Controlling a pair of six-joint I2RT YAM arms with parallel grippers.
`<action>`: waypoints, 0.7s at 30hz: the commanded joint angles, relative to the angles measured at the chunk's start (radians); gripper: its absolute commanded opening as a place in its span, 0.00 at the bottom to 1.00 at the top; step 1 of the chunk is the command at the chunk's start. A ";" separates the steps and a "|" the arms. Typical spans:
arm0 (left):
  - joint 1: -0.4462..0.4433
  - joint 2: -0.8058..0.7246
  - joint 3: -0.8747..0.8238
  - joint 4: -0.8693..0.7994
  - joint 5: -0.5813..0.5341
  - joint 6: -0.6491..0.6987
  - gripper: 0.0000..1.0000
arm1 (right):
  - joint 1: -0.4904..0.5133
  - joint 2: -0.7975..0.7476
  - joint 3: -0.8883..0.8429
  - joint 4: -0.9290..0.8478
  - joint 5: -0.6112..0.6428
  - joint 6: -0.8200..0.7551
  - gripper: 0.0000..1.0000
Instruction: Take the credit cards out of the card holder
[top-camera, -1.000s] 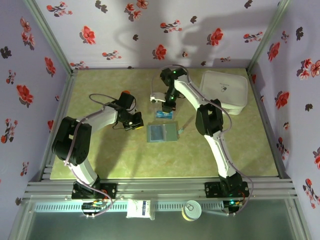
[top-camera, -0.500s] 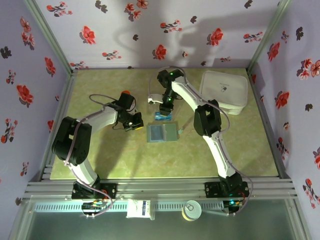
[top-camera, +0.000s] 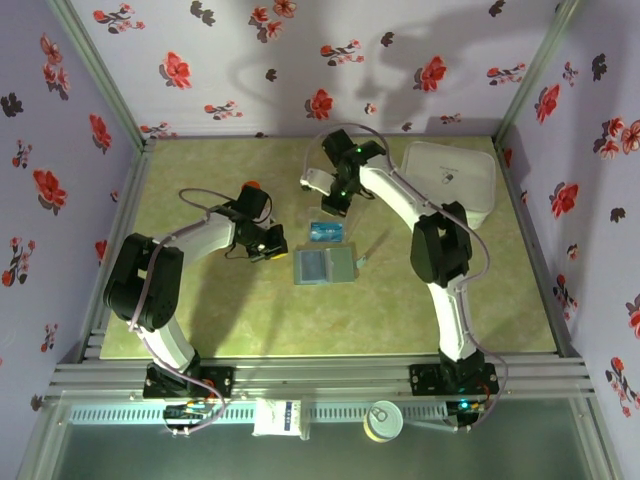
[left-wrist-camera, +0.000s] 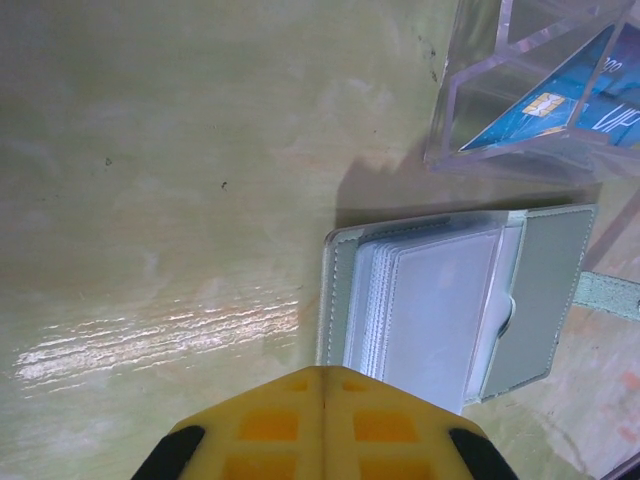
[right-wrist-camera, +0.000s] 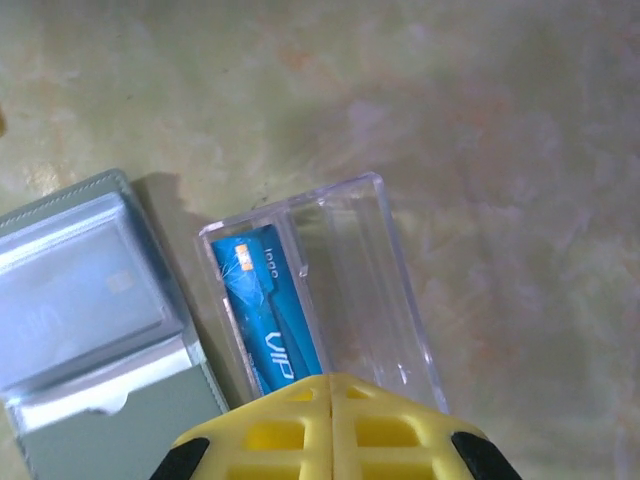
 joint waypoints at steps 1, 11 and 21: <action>-0.017 0.003 0.025 -0.004 0.024 -0.003 0.04 | 0.017 -0.088 -0.114 0.170 0.025 0.189 0.09; -0.064 0.016 0.017 0.027 0.027 -0.023 0.03 | 0.089 -0.266 -0.472 0.471 0.080 0.706 0.13; -0.092 0.023 -0.021 0.061 0.031 -0.039 0.02 | 0.148 -0.408 -0.734 0.674 0.155 1.146 0.15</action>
